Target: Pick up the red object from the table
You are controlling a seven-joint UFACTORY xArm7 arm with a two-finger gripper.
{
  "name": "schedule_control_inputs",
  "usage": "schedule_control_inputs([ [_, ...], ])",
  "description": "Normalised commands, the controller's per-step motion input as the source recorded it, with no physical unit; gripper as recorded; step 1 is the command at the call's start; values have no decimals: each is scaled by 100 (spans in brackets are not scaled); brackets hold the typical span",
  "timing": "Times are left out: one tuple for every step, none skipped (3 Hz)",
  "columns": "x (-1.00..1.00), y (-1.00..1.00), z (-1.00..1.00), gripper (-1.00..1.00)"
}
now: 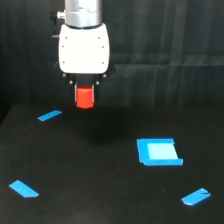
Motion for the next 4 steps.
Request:
schedule_control_inputs([
  [13, 14, 5, -95],
  [-1, 14, 9, -100],
  [3, 5, 6, -92],
  [-8, 19, 12, -98],
])
